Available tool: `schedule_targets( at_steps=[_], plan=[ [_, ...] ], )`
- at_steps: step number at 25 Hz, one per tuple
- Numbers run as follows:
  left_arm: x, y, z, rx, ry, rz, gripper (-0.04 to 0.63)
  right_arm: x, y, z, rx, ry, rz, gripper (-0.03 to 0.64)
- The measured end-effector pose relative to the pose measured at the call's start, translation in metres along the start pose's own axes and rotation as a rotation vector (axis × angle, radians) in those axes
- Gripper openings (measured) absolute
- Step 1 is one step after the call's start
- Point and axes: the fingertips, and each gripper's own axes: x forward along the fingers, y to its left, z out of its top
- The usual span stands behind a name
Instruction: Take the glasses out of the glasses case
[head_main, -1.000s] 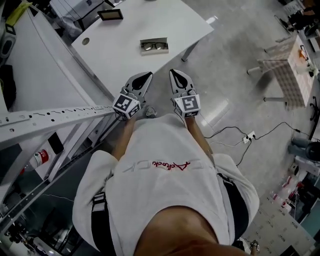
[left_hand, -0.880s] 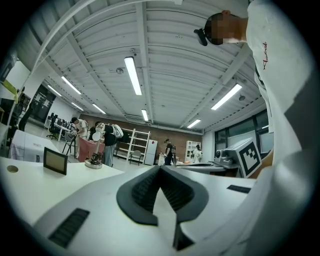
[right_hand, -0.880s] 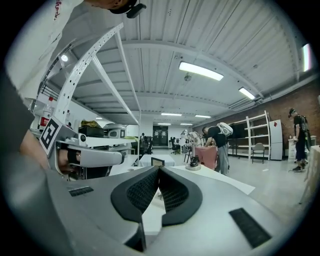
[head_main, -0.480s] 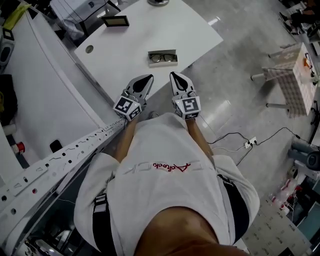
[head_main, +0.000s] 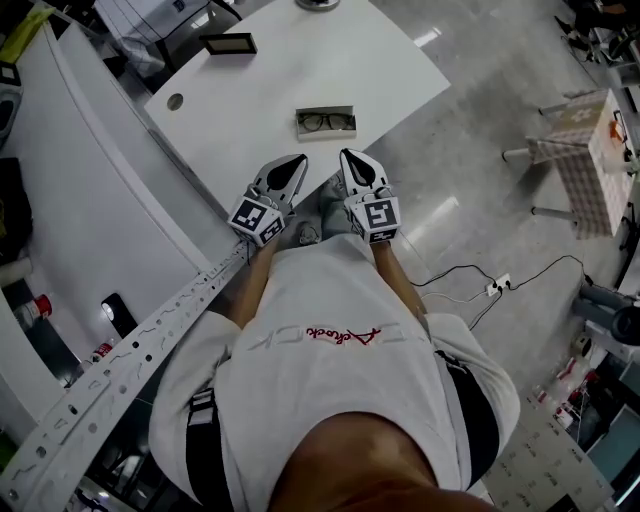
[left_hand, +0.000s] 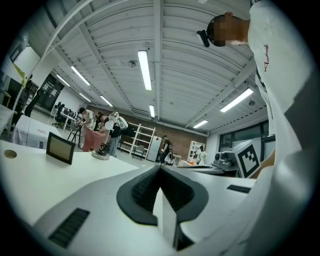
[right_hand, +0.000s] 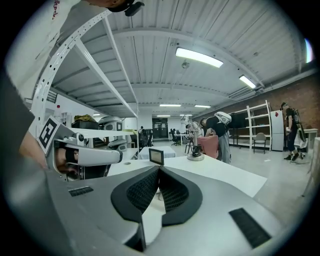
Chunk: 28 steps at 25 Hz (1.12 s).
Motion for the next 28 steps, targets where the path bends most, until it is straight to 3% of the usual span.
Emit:
schedule_targets(
  at_steps=[16,28],
  plan=[
    [0.010,0.017,-0.039,-0.070,0.089,0.060,0.014,0.013,-0.005,-0.051,0.096,0.108,0.029,0.020],
    [0.014,0.022,-0.045,-0.088,0.099,0.077,0.014,0.028,-0.017,-0.085,0.129,0.181,0.036,0.021]
  ],
)
